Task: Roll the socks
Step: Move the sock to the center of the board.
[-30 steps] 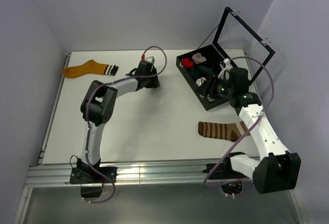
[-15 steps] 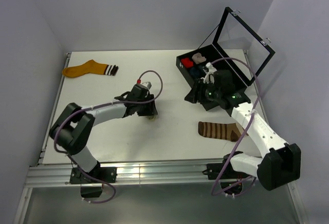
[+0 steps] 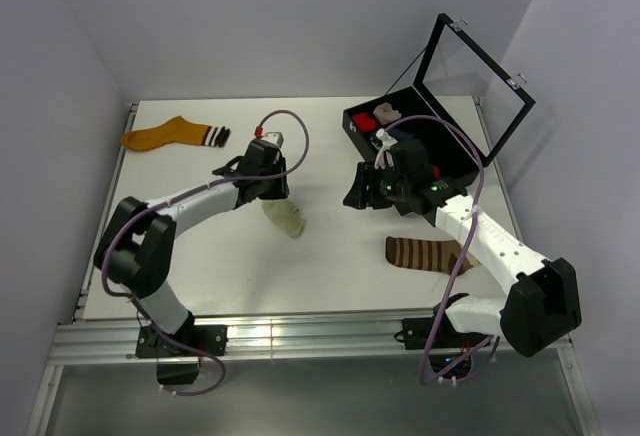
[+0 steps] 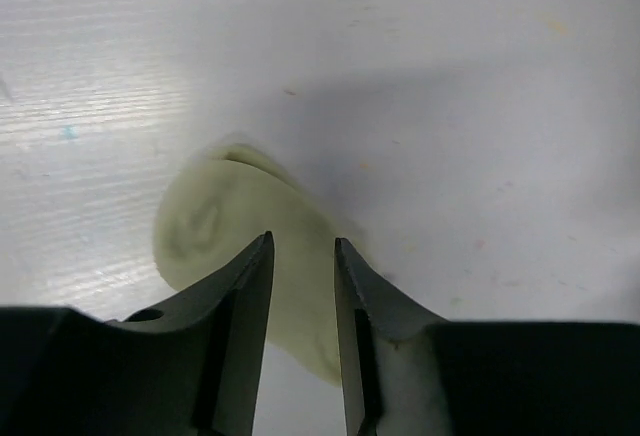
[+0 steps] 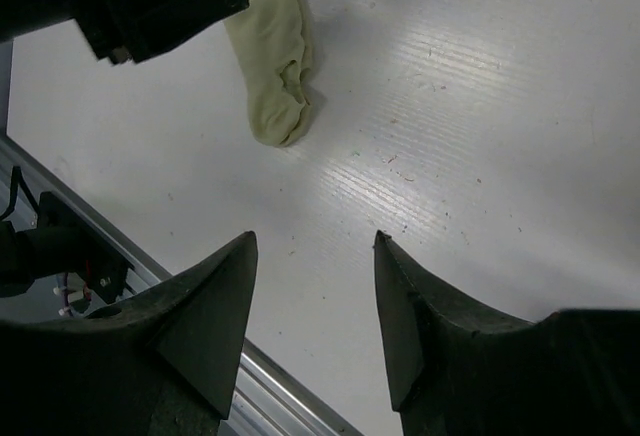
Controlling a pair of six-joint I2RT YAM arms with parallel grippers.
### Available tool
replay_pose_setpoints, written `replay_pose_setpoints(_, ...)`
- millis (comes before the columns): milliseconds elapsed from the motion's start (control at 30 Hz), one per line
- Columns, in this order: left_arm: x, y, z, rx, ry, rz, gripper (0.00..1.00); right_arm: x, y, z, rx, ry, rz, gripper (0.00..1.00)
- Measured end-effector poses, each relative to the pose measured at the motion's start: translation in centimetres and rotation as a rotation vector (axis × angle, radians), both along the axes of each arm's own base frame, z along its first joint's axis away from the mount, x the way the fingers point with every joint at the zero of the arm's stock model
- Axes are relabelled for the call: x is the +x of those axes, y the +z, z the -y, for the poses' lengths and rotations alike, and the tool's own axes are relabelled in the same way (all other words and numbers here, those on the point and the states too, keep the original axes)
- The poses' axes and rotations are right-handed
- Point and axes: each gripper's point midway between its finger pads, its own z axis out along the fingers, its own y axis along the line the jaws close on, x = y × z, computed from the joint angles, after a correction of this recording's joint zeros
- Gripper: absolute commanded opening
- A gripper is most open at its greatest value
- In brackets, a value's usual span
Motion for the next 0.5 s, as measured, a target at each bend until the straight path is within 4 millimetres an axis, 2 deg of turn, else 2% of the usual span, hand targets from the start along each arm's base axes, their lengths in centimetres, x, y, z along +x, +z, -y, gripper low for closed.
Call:
replay_pose_setpoints(133, 1.4, -3.3, -1.9, 0.071, 0.041, -0.067, 0.34, 0.1, 0.0, -0.1, -0.002, -0.002, 0.002, 0.57)
replay_pose_setpoints(300, 1.6, -6.0, -2.3, 0.123, 0.050, -0.136, 0.32, 0.2, -0.1, 0.1, -0.011, -0.013, 0.007, 0.57)
replay_pose_setpoints(500, 1.5, -6.8, -3.4, 0.135, 0.149, -0.172, 0.29, 0.3, -0.6, 0.1, -0.022, -0.012, -0.001, 0.57)
